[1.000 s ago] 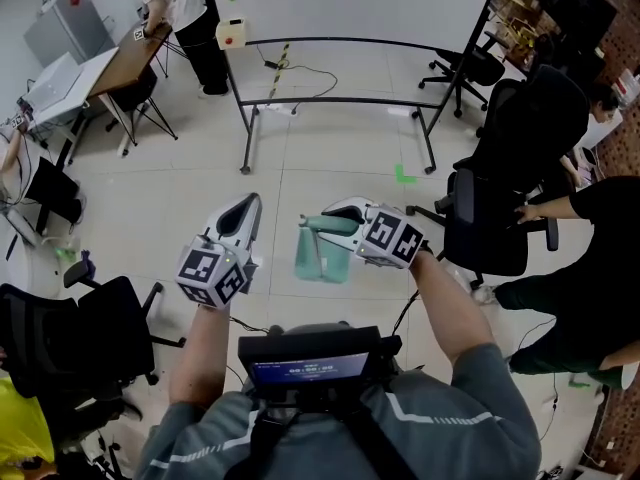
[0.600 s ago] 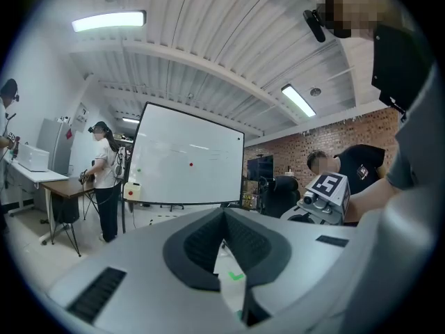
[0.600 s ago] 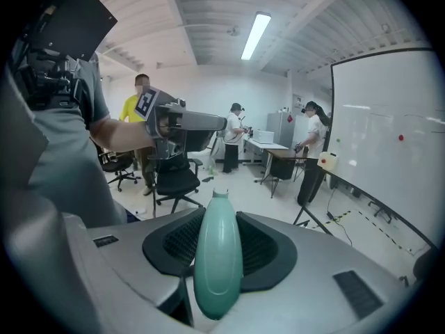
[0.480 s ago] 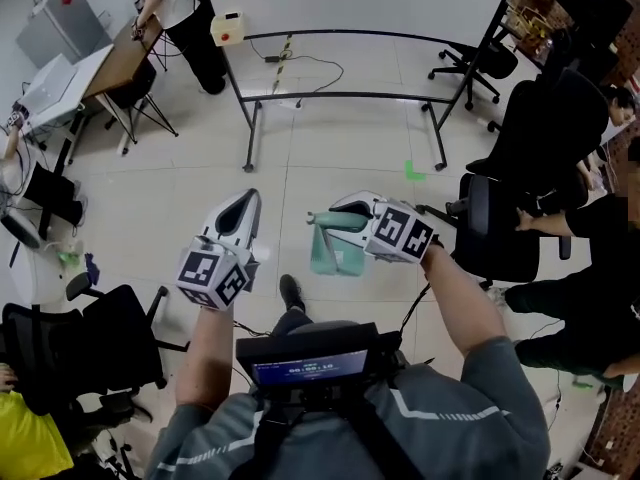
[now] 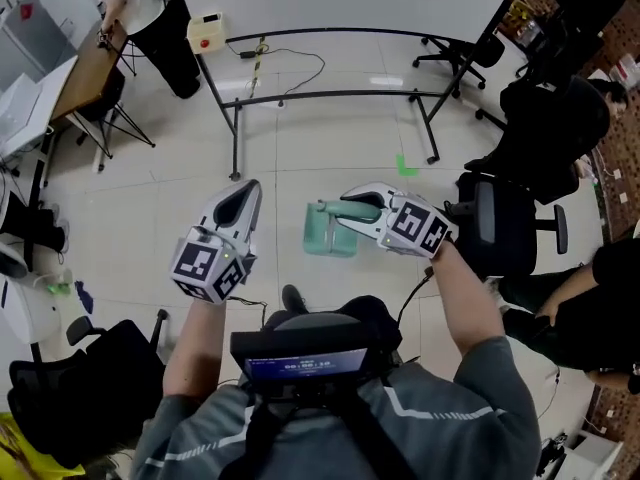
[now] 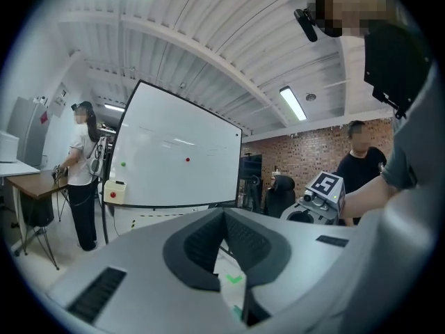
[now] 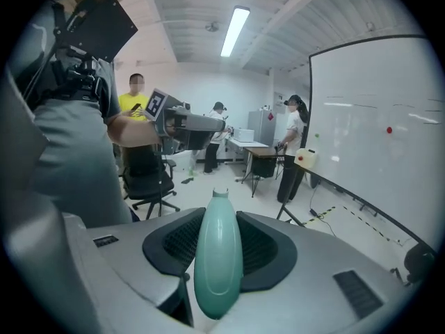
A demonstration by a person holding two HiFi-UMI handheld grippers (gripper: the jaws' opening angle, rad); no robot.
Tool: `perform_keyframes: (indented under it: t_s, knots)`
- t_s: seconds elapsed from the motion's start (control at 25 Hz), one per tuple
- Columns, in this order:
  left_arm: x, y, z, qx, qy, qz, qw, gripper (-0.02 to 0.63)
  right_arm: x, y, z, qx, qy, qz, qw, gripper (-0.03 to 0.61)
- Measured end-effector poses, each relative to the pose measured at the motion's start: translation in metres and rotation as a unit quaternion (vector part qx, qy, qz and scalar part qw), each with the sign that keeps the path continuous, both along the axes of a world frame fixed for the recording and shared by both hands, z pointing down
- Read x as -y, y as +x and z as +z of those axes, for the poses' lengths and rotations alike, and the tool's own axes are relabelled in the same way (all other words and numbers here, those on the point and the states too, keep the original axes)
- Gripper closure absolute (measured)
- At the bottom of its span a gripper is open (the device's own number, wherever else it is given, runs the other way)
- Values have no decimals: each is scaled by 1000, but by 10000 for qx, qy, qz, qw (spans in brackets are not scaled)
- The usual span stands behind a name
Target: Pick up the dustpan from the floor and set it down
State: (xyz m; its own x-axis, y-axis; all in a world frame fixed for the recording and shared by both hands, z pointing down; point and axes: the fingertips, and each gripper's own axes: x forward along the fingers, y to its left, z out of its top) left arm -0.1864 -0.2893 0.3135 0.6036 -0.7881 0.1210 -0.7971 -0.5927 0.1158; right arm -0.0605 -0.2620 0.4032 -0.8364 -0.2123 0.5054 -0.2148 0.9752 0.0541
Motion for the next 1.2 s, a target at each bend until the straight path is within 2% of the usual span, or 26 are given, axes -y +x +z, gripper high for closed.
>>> perform_keyframes:
  t_s: [0.12,0.28,0.44,0.72,1.04,1.2]
  knots:
    - [42,5,7,-59,-25,-63,10000,580,47,6,5,71,11,56,10000,419]
    - [89,25,16,13,-70,-288,9996,581,94,16,12,176,68,-159,9997,419]
    - [113,32,17,6,-135,-604,9981,580,127,12,20,94,81,-533,9985,419]
    - [166,33,48,109,-237,-1082,9938,580,197,10,59,130,-20,-782,9969,419]
    - [231,14,110,-5,-580,-849,9947,581,253,-3,129,-44,-347,-672,9971,419]
    - [261,23,162,-45,-804,-647,9947,580,271,0,182,-150,-475,-685,9964,419]
